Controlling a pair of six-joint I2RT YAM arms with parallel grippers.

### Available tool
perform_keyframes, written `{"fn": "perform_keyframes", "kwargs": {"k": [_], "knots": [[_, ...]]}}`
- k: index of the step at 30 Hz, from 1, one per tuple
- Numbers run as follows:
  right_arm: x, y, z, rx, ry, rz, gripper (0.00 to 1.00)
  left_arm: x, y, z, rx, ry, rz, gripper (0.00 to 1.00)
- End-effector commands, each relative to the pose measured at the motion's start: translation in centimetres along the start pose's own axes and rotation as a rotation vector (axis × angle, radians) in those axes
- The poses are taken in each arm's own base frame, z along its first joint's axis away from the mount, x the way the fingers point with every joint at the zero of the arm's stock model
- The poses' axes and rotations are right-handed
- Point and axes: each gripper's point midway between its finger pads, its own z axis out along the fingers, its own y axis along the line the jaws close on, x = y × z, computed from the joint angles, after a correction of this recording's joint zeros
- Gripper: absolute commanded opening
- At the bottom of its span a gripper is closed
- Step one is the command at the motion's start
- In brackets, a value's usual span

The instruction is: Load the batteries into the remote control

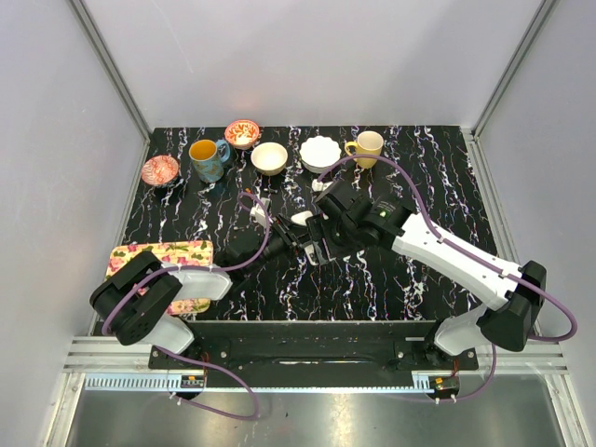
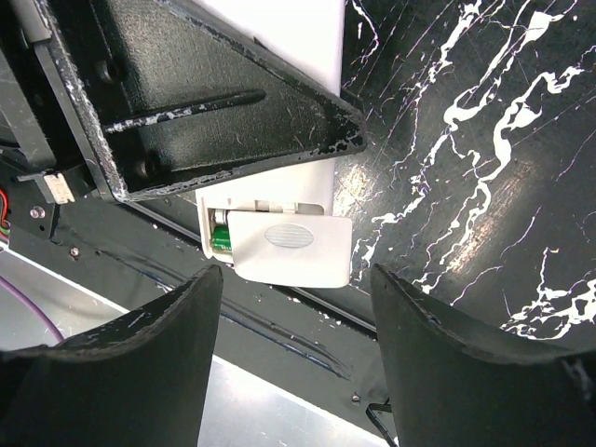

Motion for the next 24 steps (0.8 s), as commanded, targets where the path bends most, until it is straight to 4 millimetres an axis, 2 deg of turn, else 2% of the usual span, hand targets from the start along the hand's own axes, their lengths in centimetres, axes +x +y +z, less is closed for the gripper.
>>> {"fn": "perform_keyframes", "kwargs": {"k": [1,11,24], "knots": [[-1.53,1.01,-0.42,-0.027,-0.05,-0.023,0.7,-0.55,-3.48,0.57,0.11,-0.007,0.001,0.0],[-1.55,1.19,0.05,-0.029,-0.043,-0.031,0.69,-0.51,-3.59,0.45,0.113,-0.006,0.003,0.0],[-1.51,1.41,0.03,-0.043,-0.038,-0.031,0.47,-0.56,-3.55,0.44,0.113,-0.009,0.004,0.0]]}}
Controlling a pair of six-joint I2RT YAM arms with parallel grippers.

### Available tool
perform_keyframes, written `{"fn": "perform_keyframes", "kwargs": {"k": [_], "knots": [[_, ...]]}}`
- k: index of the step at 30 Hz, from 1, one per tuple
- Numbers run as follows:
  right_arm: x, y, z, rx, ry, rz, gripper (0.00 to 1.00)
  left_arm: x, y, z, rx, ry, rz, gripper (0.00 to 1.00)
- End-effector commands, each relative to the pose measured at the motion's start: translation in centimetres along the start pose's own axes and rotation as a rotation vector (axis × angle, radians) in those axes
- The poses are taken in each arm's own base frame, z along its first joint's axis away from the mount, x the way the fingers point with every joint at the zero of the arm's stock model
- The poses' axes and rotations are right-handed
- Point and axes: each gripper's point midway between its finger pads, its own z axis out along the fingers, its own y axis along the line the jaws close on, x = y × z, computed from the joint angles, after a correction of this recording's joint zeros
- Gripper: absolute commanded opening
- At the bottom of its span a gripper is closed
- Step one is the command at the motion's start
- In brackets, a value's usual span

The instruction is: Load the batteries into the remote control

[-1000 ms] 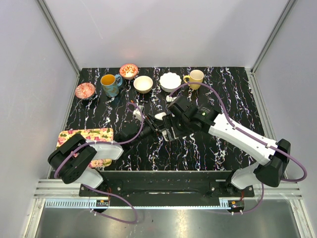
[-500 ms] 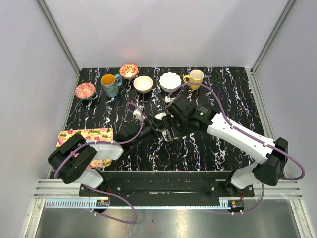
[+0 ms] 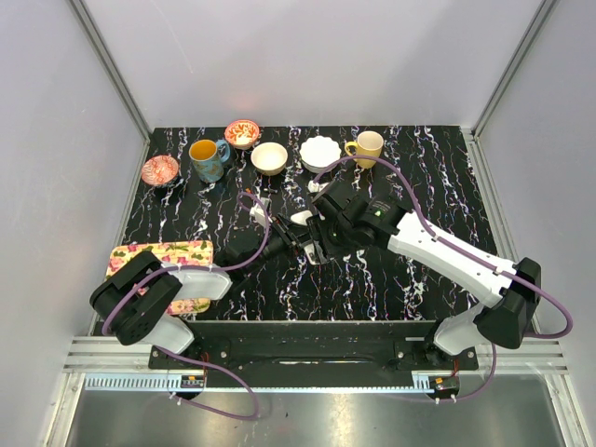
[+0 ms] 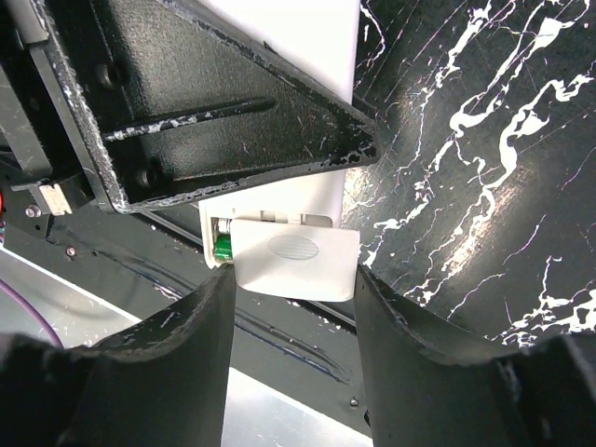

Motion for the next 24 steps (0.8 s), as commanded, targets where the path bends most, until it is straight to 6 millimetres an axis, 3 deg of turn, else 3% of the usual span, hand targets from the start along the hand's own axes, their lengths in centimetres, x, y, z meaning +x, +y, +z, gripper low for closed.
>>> {"fn": "perform_keyframes", "kwargs": {"k": [1,12,24], "knots": [[-1.6,1.2,-0.9,-0.04,-0.057,-0.016,0.45,-0.4,-3.3,0.5,0.105,-0.007,0.011,0.0],[-1.9,1.8,-2.4,-0.074,-0.072,-0.009,0.39,-0.5,-2.8,0.6,0.094,-0.009,0.011,0.0],[-1.0,2.5,-1.4,-0.11,-0.018,-0.019,0.39,-0.5,-3.6,0.5,0.122,-0.002,0.009,0.0]]}}
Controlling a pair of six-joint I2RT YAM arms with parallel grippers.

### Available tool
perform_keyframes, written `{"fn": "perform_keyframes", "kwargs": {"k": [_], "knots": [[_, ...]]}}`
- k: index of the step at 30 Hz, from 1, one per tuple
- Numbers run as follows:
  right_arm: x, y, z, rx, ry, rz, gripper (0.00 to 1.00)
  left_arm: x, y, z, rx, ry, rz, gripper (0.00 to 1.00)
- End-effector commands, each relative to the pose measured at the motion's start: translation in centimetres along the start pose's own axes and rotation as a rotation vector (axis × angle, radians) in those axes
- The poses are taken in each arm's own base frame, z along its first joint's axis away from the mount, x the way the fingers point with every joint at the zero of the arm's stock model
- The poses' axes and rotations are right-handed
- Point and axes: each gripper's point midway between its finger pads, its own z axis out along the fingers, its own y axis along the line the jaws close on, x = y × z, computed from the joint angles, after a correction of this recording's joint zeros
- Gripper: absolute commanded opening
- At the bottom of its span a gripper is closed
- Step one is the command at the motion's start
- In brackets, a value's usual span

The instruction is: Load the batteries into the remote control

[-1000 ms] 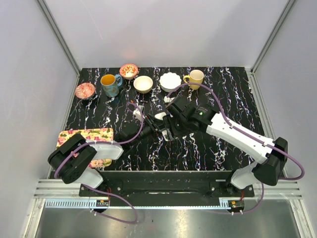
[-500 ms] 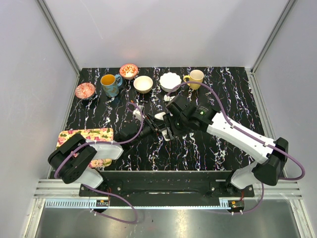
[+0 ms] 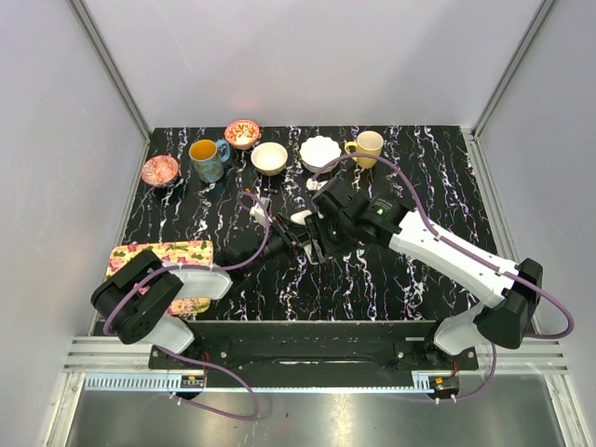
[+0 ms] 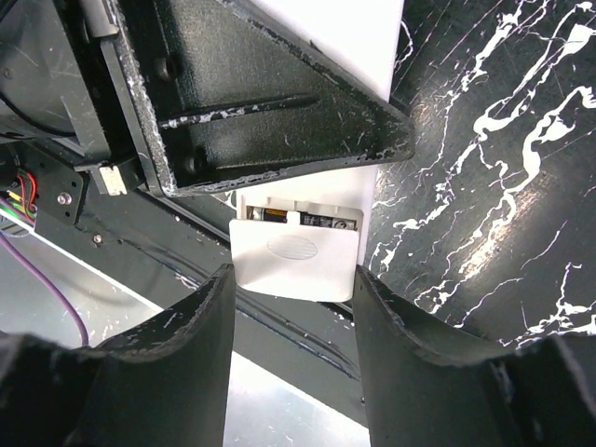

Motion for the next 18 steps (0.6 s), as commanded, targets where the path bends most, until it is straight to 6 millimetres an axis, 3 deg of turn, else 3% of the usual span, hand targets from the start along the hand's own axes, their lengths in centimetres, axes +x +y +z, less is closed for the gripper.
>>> {"fn": "perform_keyframes", "kwargs": {"k": [1,18], "knots": [[-0.5,1.6,-0.5,-0.062,-0.013,-0.022,0.39,-0.3,-3.8,0.5,0.122,0.001,0.012,0.0],[-0.5,0.4,0.5,0.002,-0.005,-0.032,0.38,-0.1,-3.9,0.2,0.13,0.012,0.003,0.0]]}}
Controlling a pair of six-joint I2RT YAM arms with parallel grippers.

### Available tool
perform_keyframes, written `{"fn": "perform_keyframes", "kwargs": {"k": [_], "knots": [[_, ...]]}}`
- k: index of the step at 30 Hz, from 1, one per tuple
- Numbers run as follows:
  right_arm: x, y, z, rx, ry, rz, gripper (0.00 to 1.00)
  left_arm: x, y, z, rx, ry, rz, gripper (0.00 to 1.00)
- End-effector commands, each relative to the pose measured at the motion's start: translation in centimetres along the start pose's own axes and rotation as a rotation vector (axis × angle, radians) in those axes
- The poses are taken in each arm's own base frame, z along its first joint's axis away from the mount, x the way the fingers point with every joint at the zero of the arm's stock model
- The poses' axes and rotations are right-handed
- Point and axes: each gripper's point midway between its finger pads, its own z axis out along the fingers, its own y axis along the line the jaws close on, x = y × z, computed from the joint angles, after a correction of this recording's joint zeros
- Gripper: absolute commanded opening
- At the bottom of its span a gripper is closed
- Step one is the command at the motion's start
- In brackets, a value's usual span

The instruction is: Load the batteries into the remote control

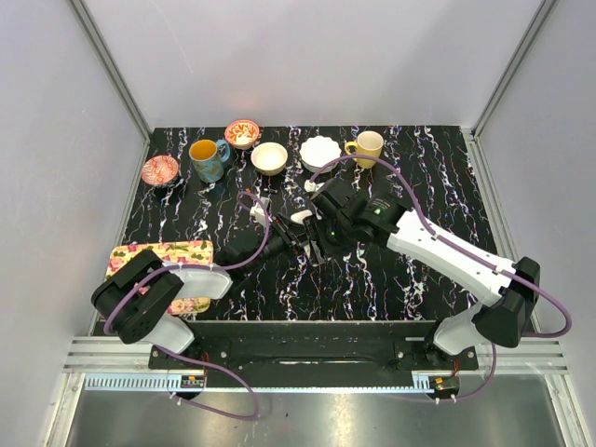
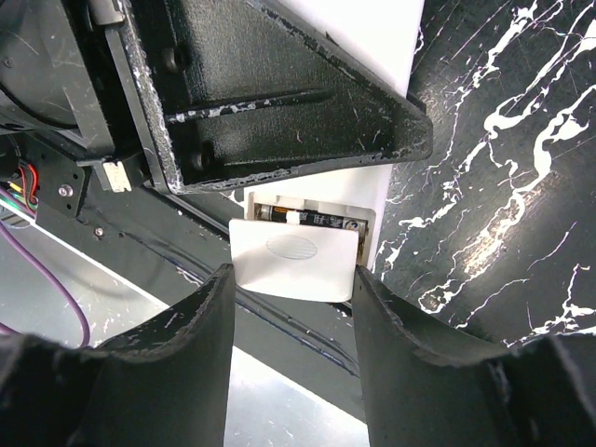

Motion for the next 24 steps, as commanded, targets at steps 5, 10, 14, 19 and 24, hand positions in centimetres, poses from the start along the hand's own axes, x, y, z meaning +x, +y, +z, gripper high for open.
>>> {"fn": "perform_keyframes", "kwargs": {"k": [5,10,14,19,24], "knots": [[-1.0,-0.3,0.5,0.043,-0.032,-0.026,0.38,-0.1,-4.0,0.2,0.131,0.005,0.003,0.0],[-1.0,-0.8,0.8,0.069,-0.039,-0.023,0.38,-0.2,-4.0,0.3,0.128,0.002,0.0,0.0],[-1.0,-1.3,1.1,0.1,-0.04,-0.019,0.39,-0.3,-4.0,0.3,0.12,-0.005,-0.002,0.0],[-1.2,-1.6,1.2,0.117,-0.049,-0.011,0.39,-0.4,-3.8,0.5,0.104,-0.02,-0.011,0.0],[-1.2,-1.9,1.4,0.135,-0.055,0.001,0.39,-0.4,-3.6,0.6,0.1,-0.026,-0.026,0.0]]}}
